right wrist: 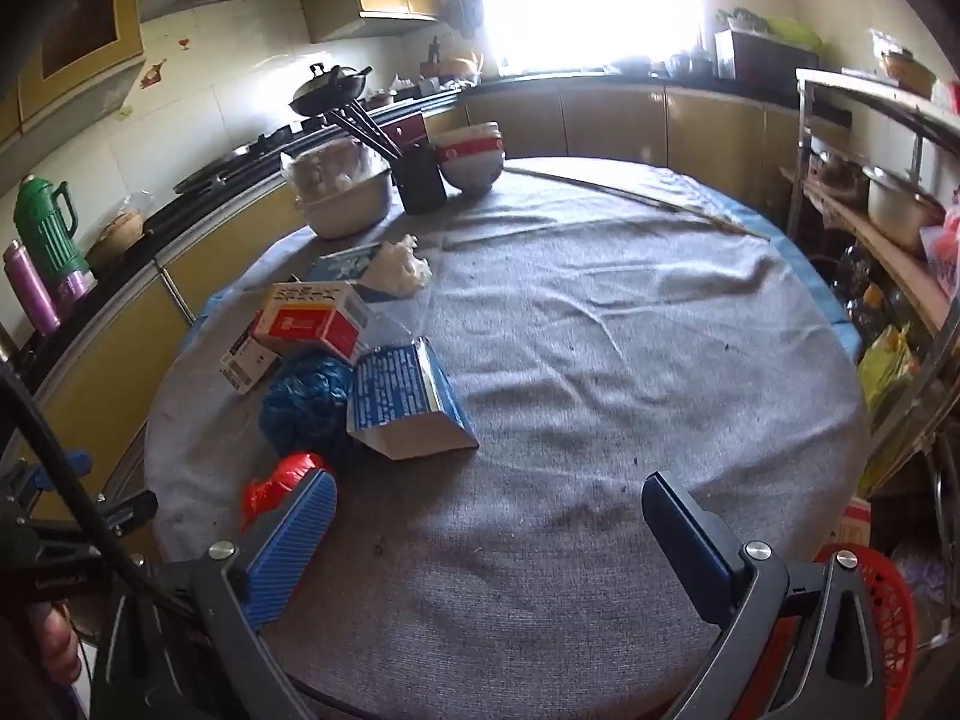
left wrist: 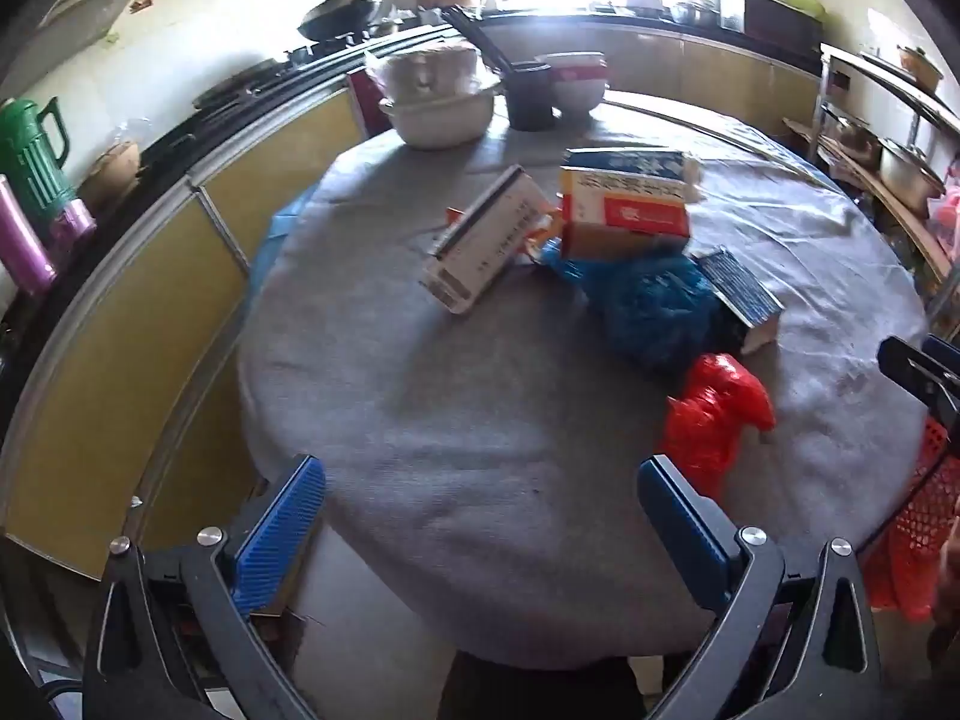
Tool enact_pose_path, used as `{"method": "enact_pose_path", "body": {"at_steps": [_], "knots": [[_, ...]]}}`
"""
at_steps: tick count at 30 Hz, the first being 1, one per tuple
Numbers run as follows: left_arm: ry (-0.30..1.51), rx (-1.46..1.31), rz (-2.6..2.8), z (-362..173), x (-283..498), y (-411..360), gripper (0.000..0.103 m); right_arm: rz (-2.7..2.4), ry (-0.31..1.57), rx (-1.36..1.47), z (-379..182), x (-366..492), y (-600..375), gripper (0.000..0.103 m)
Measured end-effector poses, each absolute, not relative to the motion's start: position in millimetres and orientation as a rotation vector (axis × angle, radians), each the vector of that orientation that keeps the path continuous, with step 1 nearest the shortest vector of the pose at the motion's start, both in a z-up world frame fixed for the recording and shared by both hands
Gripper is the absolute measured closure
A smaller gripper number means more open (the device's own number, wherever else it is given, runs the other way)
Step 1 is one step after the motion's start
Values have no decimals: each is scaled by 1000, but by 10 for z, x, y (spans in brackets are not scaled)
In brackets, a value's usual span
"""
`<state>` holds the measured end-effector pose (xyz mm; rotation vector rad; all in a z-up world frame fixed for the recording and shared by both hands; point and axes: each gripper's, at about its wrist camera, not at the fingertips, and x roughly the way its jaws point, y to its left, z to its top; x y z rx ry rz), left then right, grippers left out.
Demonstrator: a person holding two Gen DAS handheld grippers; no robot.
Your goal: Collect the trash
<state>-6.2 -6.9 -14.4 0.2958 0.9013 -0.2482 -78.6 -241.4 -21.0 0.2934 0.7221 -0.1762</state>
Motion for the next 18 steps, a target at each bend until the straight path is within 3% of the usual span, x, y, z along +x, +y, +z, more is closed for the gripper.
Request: {"method": "enact_pose_path", "body": {"at_steps": [18], "knots": [[823, 275, -177, 62, -167, 94, 0, -54, 663, 240, 77, -958, -2174, 0]]}}
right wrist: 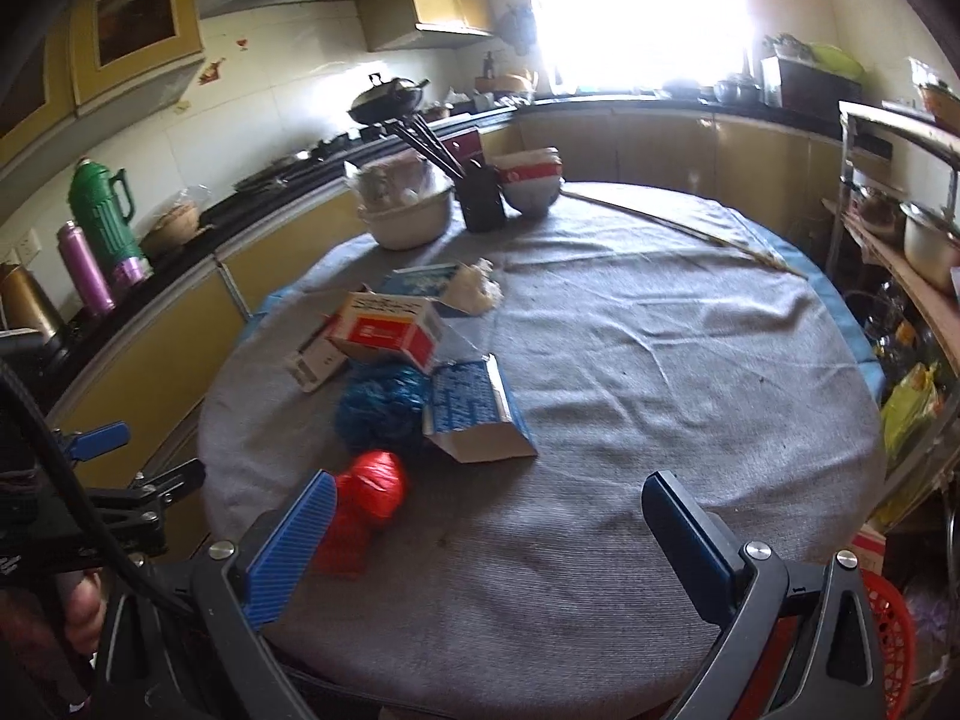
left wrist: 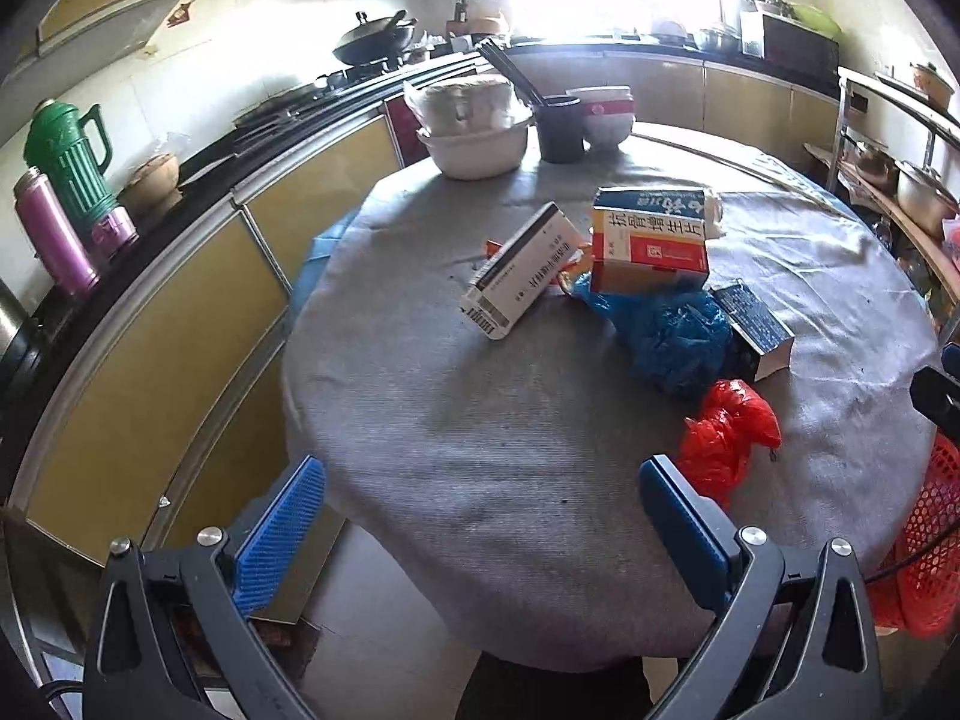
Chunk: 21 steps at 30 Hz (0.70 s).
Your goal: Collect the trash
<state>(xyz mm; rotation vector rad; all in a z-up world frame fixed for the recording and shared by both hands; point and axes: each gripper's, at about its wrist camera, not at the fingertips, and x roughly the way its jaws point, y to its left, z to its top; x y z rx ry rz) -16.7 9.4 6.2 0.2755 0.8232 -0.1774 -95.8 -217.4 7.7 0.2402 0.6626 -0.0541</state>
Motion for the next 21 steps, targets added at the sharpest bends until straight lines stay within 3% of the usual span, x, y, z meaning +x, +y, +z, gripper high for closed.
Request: {"method": "enact_pose_path", "body": {"at_steps": [21], "knots": [[794, 247, -182, 139, -304, 239, 0, -29, 624, 196, 248, -1138, -1941, 0]]}}
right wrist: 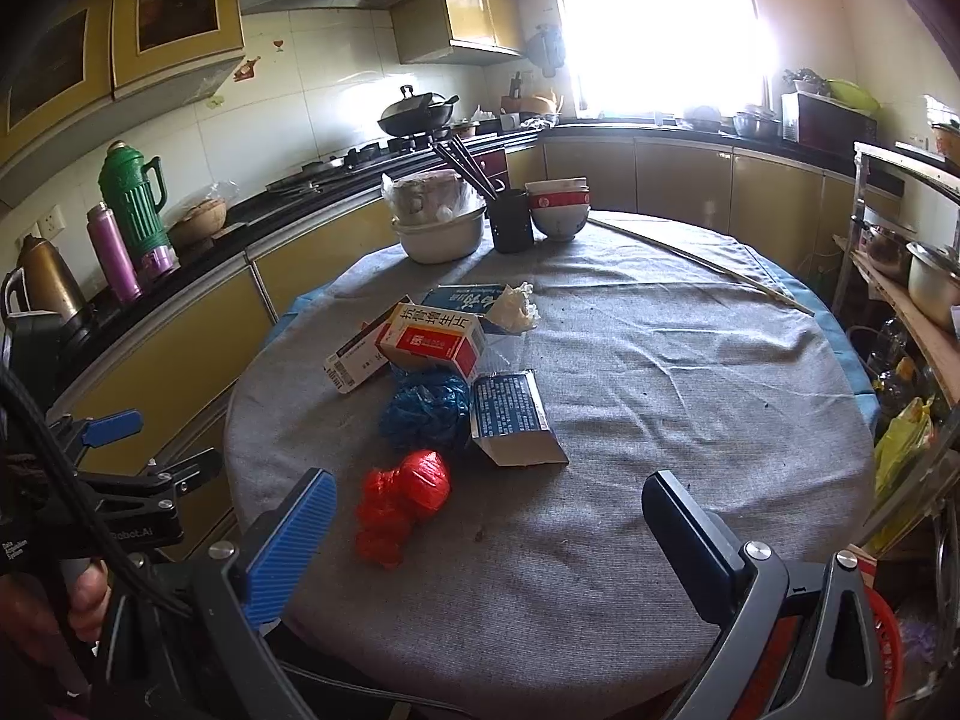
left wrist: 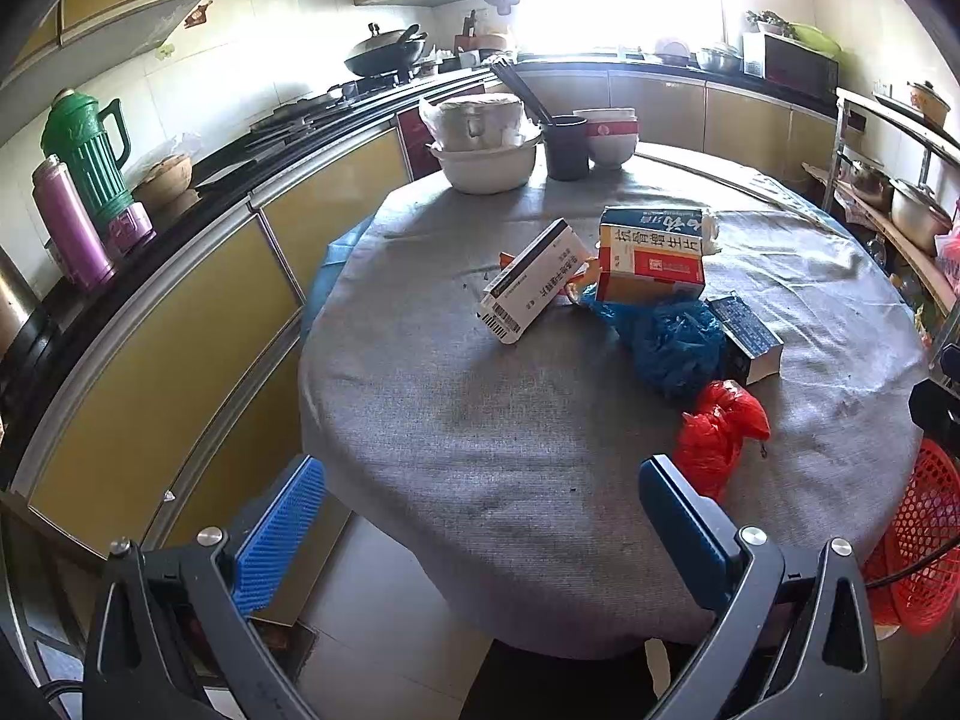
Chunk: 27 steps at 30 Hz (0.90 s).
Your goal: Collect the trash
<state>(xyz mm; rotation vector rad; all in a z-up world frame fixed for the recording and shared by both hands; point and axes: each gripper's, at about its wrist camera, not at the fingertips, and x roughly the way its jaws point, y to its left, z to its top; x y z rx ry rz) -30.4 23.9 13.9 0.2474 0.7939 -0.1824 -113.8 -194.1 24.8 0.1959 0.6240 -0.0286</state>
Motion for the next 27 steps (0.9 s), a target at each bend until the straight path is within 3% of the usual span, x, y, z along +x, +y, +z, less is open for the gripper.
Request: {"method": "enact_pose_path", "body": {"at_steps": [27], "knots": [[858, 313, -175, -39, -135, 11, 0, -35, 655, 302, -21, -987, -2303, 0]]}}
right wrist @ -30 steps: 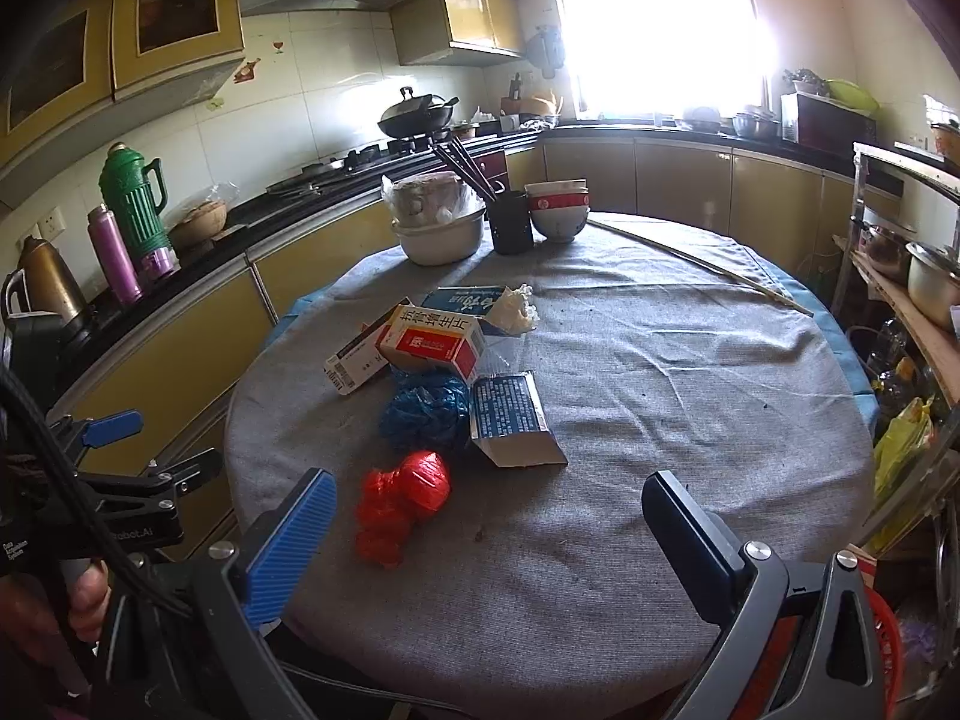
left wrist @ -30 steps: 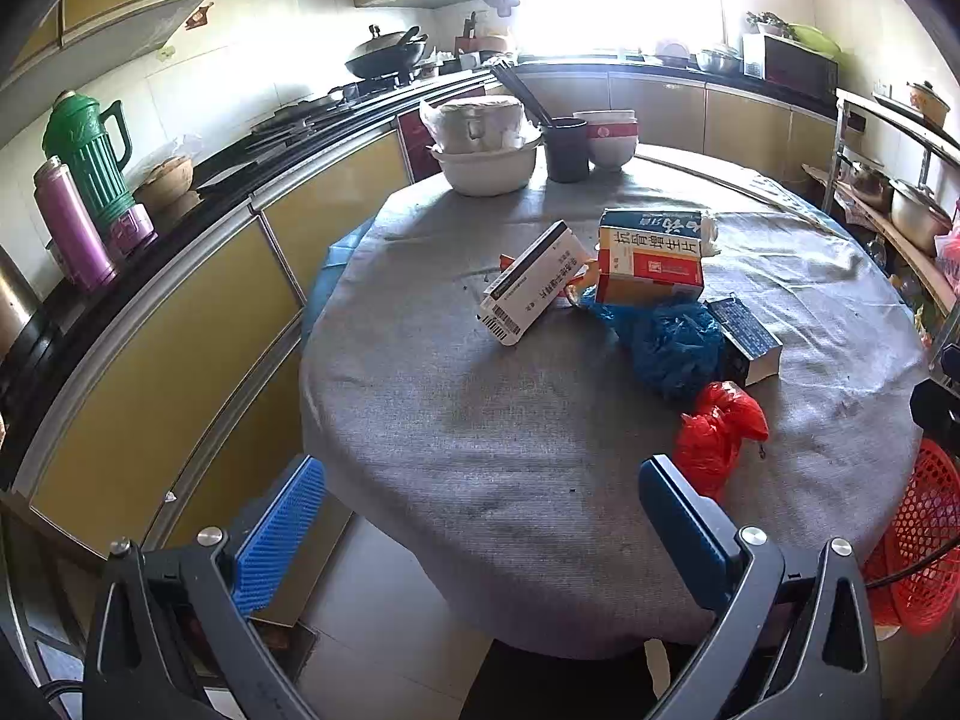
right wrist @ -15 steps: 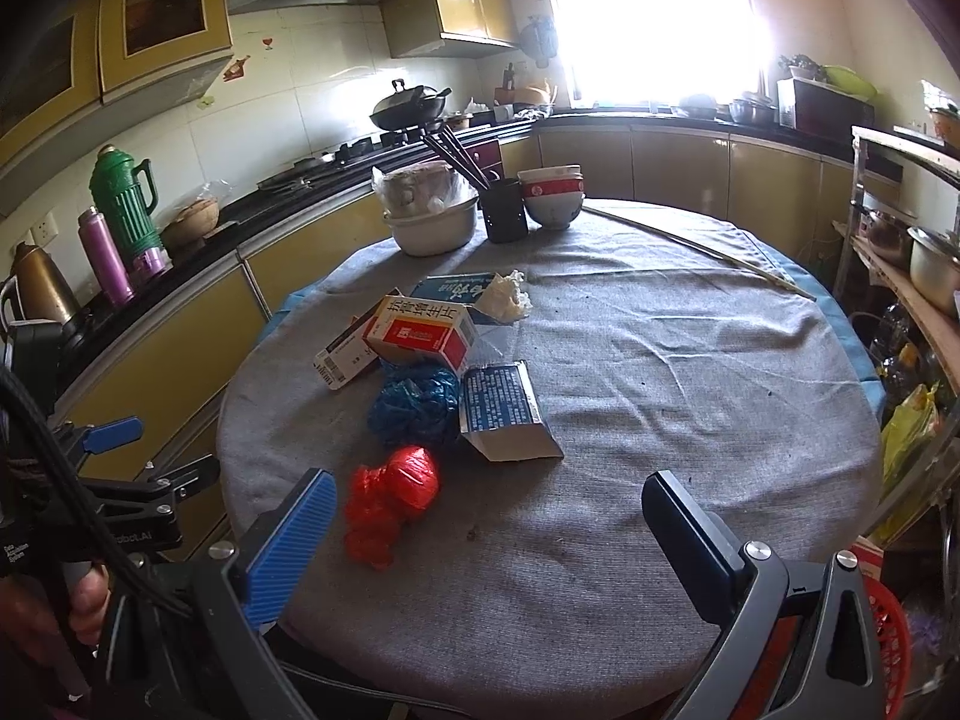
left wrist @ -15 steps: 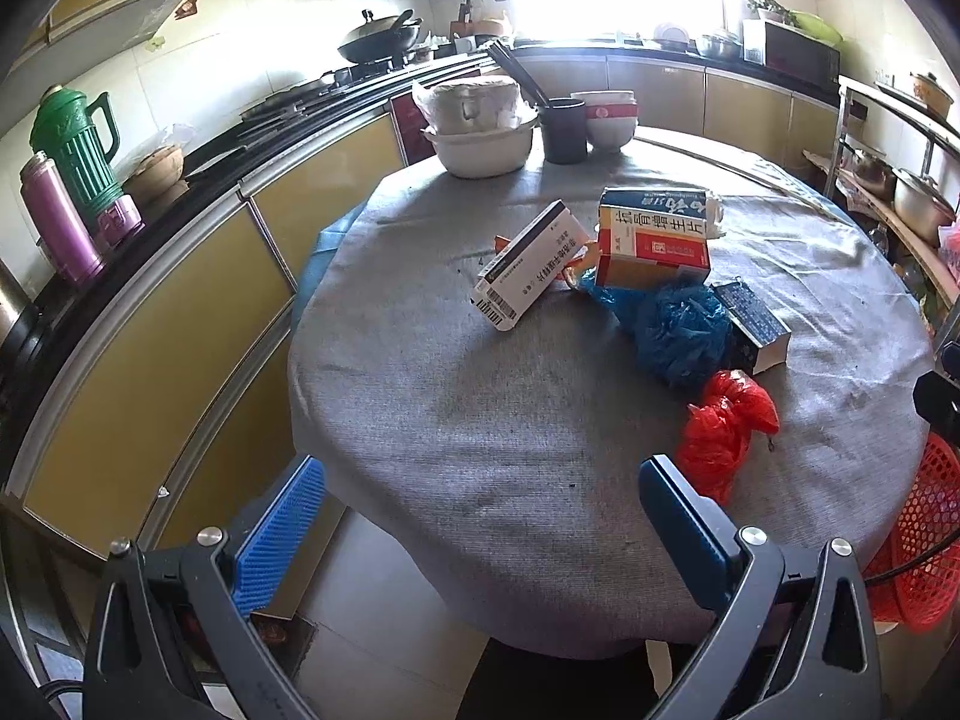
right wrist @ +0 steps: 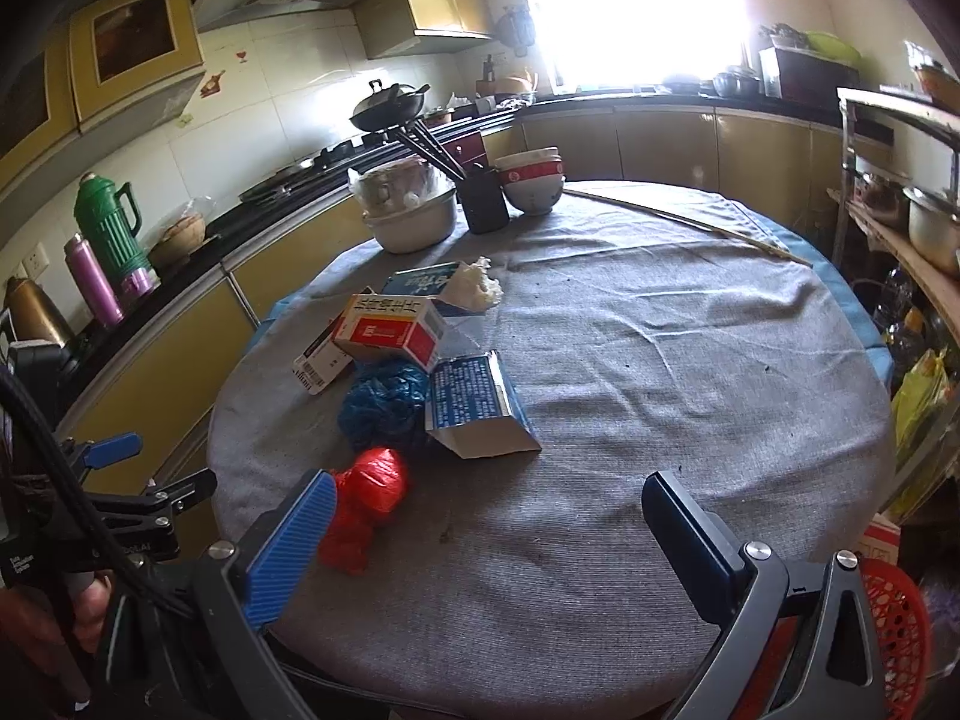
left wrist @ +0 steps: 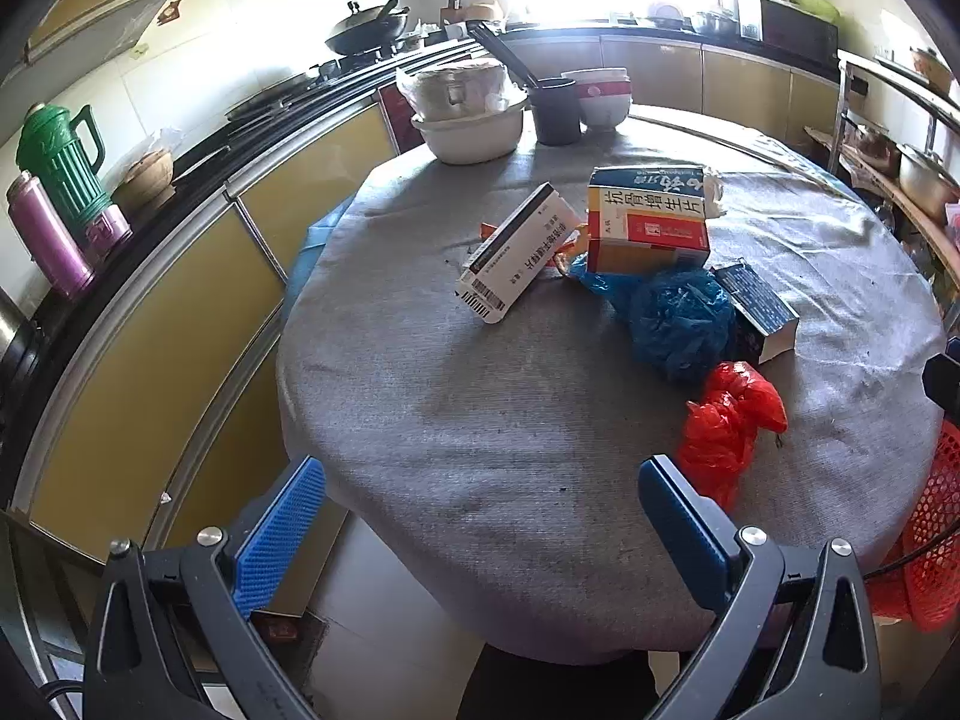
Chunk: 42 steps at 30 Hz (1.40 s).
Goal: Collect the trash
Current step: 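Grasp the red plastic bag with the left tool while the right tool reaches the blue-white box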
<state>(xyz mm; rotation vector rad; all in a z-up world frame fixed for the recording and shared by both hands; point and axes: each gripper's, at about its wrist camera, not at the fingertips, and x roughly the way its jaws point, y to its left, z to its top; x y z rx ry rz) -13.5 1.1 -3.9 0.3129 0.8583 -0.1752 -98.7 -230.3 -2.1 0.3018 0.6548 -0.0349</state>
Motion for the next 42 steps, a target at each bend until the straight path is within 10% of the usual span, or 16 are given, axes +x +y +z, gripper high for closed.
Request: {"method": "enact_pose_path", "body": {"at_steps": [20, 26, 37, 42], "knots": [[1117, 122, -469, -583, 235, -703, 1, -104, 687, 434, -342, -1012, -2973, 0], [1145, 100, -550, -745, 254, -728, 54, -46, 729, 436, -396, -783, -2936, 2], [1115, 87, -568, -653, 143, -283, 58, 136, 847, 187, -493, -13, -2194, 4], [1091, 98, -528, -503, 165, -71, 58, 96, 895, 124, -677, 264, -2090, 31]]}}
